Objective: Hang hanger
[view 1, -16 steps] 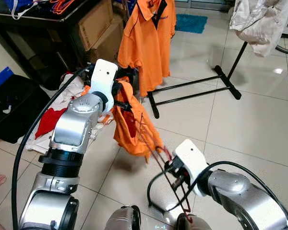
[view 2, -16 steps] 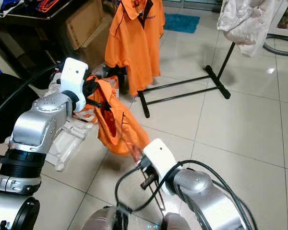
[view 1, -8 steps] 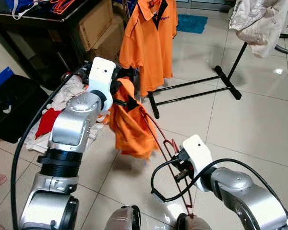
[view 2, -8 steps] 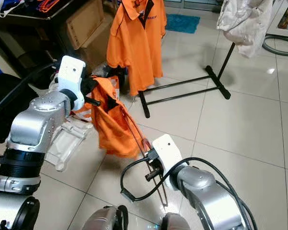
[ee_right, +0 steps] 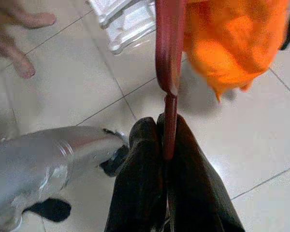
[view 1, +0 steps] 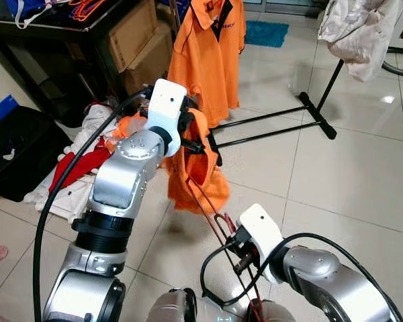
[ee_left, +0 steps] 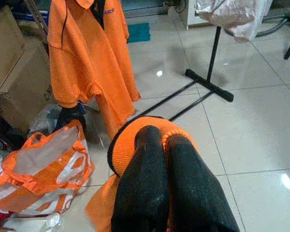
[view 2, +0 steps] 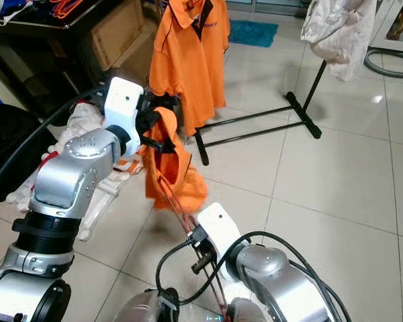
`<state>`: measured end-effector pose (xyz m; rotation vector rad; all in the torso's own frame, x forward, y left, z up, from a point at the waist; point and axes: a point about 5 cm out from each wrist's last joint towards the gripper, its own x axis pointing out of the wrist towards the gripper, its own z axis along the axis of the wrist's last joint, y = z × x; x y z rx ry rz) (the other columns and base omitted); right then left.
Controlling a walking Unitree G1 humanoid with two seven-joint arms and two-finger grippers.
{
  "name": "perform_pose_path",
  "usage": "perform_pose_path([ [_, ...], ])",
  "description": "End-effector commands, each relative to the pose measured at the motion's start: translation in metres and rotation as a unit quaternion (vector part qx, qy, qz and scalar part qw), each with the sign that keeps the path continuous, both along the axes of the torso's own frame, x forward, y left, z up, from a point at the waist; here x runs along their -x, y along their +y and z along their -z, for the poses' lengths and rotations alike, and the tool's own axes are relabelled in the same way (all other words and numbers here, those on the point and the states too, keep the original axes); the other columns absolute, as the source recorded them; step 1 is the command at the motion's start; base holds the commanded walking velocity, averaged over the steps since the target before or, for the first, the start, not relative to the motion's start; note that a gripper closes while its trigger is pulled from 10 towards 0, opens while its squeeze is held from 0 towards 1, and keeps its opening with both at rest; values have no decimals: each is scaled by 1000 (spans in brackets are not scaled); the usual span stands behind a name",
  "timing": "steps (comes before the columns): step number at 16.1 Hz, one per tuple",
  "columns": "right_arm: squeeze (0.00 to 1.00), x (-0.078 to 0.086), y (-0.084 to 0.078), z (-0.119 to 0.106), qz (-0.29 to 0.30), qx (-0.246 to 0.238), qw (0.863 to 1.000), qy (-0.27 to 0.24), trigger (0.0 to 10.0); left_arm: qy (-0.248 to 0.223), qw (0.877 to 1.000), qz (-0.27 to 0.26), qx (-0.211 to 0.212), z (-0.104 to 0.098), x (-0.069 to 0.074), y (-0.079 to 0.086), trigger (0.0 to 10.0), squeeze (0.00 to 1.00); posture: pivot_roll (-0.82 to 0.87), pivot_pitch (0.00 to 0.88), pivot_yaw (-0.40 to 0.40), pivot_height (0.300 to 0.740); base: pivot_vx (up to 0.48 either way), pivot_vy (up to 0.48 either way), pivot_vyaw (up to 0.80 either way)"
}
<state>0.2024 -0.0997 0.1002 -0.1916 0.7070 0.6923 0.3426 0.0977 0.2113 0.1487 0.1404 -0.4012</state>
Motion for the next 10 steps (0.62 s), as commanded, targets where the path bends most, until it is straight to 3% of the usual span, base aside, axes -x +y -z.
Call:
perform_pose_path([
  [1,0,-7,-2,-2,38,-9,999,-10,10000,-27,999,8,-24,-6,5,-1,10000,0,45,167,115,740,0,0,0],
  [4,0,-22,-6,-8,141,-60,988,-9,10000,-56,994,6,-90,1,7,2,10000,0,44,166,113,740,0,0,0],
  [7,0,-24,-8,-1,225,-124,965,45,10000,-78,992,-6,-94,-4,5,3,10000,0,44,162,103,740,0,0,0],
  [9,0,-21,-8,3,243,-139,958,68,10000,-86,992,-14,-95,-6,4,5,10000,0,44,162,101,740,0,0,0],
  [10,0,-15,-4,6,256,-168,947,103,10000,-96,990,-28,-100,-9,0,11,10000,0,42,162,96,740,0,0,0],
])
